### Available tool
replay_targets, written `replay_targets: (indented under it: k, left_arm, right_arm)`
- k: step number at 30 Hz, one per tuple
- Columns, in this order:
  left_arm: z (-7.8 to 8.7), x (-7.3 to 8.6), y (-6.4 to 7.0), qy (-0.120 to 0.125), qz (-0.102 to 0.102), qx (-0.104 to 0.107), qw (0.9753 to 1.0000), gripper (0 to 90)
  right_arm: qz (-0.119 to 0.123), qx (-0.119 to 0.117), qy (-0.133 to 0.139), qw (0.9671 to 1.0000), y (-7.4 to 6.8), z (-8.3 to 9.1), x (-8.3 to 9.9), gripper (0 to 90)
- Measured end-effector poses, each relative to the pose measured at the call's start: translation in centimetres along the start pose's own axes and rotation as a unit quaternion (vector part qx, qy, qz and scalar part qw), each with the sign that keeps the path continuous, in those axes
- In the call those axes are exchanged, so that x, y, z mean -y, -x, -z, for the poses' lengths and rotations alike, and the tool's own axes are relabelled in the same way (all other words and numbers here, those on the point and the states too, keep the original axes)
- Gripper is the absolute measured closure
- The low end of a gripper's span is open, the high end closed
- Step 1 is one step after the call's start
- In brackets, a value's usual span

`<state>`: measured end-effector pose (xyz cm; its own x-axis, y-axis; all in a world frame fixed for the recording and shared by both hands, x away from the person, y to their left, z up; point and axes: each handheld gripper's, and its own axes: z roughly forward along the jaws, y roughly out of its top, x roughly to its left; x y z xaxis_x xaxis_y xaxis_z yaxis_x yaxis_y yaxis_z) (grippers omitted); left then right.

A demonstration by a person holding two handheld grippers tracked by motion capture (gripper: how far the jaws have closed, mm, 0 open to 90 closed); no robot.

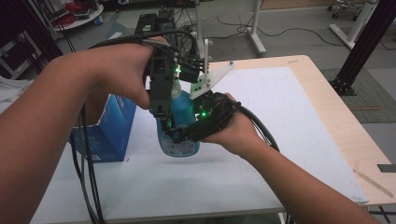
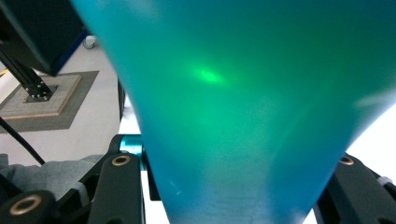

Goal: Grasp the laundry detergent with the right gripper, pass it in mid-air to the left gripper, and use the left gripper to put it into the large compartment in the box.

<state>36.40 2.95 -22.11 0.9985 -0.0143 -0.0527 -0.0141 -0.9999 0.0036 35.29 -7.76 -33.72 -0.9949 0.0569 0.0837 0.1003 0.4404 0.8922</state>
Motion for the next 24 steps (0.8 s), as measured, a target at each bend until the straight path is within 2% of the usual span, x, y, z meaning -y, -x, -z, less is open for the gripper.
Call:
replay_targets:
  k: [10,15,16,17,24]
  left_arm:
    - [-0.09,-0.25,-0.02,-0.001,-0.004,-0.007,1.0,1.7]
    - [0.01,-0.29,0.06,-0.001,-0.005,-0.012,0.9999,3.6]
    - [0.01,-0.27,0.06,0.0,-0.003,-0.012,0.9999,8.7]
    - [-0.03,-0.26,0.04,-0.001,-0.001,-0.013,0.9999,9.3]
    - [-0.01,-0.26,0.03,-0.001,0.001,-0.015,0.9999,9.3]
  right_arm:
    - [-0.002,0.0,0.004,1.0,-0.06,0.28,-0.07,47.3]
    - [-0.002,-0.001,0.006,1.0,-0.07,0.29,-0.08,47.3]
    - [-0.004,0.0,0.007,1.0,-0.09,0.29,-0.07,47.3]
    - [-0.002,0.0,0.005,1.0,-0.09,0.31,-0.09,47.3]
    - [-0.004,0.001,0.004,1.0,-0.18,0.27,-0.1,47.3]
